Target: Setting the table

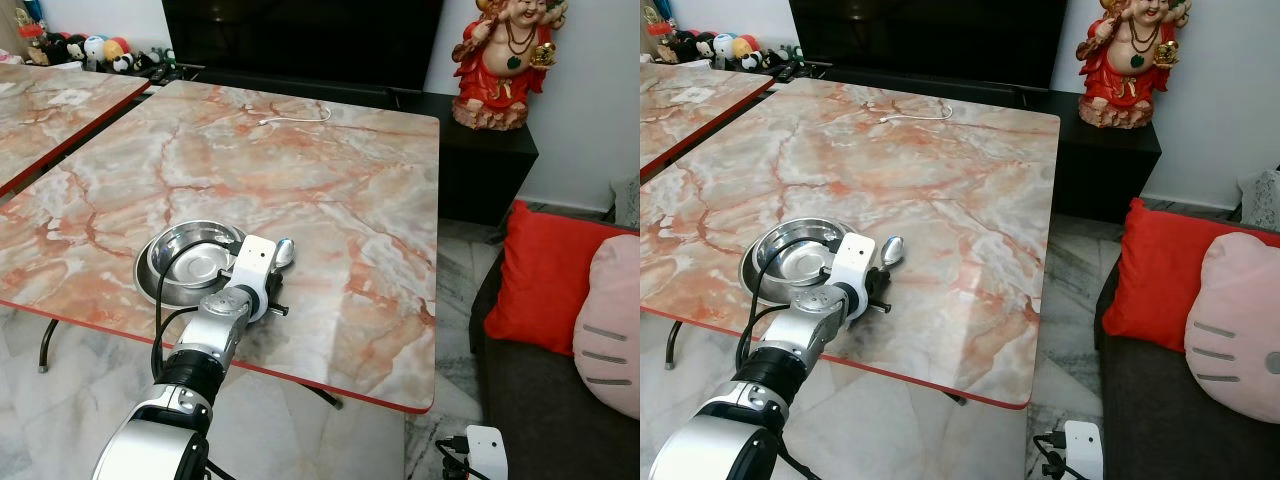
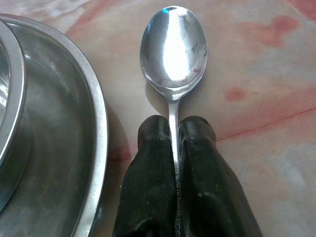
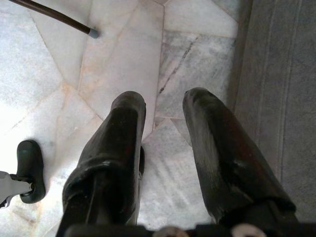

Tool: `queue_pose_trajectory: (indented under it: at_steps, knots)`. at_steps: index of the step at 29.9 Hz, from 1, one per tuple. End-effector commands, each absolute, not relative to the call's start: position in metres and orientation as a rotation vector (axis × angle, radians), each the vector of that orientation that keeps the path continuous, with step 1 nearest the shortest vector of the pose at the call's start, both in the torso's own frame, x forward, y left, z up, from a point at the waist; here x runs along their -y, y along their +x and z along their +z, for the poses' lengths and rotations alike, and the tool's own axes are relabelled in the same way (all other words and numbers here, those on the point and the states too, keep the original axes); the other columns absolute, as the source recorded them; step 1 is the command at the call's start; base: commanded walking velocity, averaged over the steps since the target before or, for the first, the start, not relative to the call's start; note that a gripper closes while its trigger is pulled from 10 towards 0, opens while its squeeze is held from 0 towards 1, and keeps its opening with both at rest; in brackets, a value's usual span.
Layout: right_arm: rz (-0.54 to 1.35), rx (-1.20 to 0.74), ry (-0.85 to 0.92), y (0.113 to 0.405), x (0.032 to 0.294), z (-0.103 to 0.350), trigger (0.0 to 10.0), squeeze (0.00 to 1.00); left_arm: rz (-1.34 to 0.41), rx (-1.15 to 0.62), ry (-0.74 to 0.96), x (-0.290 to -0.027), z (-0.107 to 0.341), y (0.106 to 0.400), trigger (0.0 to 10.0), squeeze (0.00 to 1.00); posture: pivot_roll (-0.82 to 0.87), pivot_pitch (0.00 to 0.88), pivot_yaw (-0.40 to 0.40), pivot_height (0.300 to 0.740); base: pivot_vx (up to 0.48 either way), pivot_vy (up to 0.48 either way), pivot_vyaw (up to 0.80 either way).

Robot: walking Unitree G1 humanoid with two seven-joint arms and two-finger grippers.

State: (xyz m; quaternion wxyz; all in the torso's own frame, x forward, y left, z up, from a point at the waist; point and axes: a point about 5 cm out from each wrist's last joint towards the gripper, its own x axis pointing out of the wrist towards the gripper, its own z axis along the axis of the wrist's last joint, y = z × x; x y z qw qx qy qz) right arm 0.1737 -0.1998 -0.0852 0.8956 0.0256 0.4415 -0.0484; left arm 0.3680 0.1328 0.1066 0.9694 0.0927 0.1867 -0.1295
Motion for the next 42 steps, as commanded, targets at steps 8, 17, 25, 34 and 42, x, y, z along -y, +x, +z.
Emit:
queue_pose_trajectory:
  at_steps: [8,17,25,34,42]
  knots:
    - [-0.100,-0.923,0.052,0.1727,0.2005,-0.0857,10.0,0.00,-0.258,-0.372,0.210,-0.1328,0.1095,0.3706,10.0,0.35,0.09,0.000,-0.047,0.740,0.000,0.000,0.00]
    - [-0.100,-0.924,0.052,0.1724,0.2006,-0.0859,10.0,0.00,-0.255,-0.373,0.220,-0.1332,0.1086,0.3701,10.0,0.47,0.09,0.000,-0.047,0.740,0.000,0.000,0.00]
    - [-0.101,-0.923,0.053,0.1724,0.2006,-0.0858,10.0,0.00,-0.257,-0.370,0.222,-0.1329,0.1088,0.3703,10.0,0.47,0.09,0.000,-0.047,0.740,0.000,0.000,0.00]
    - [-0.101,-0.923,0.052,0.1725,0.2008,-0.0858,10.0,0.00,-0.260,-0.368,0.225,-0.1323,0.1090,0.3705,10.0,0.53,0.09,0.000,-0.047,0.740,0.000,0.000,0.00]
    - [-0.100,-0.923,0.051,0.1723,0.2009,-0.0858,10.0,0.00,-0.258,-0.365,0.230,-0.1324,0.1098,0.3706,10.0,0.62,0.09,0.000,-0.048,0.740,0.000,0.000,0.00]
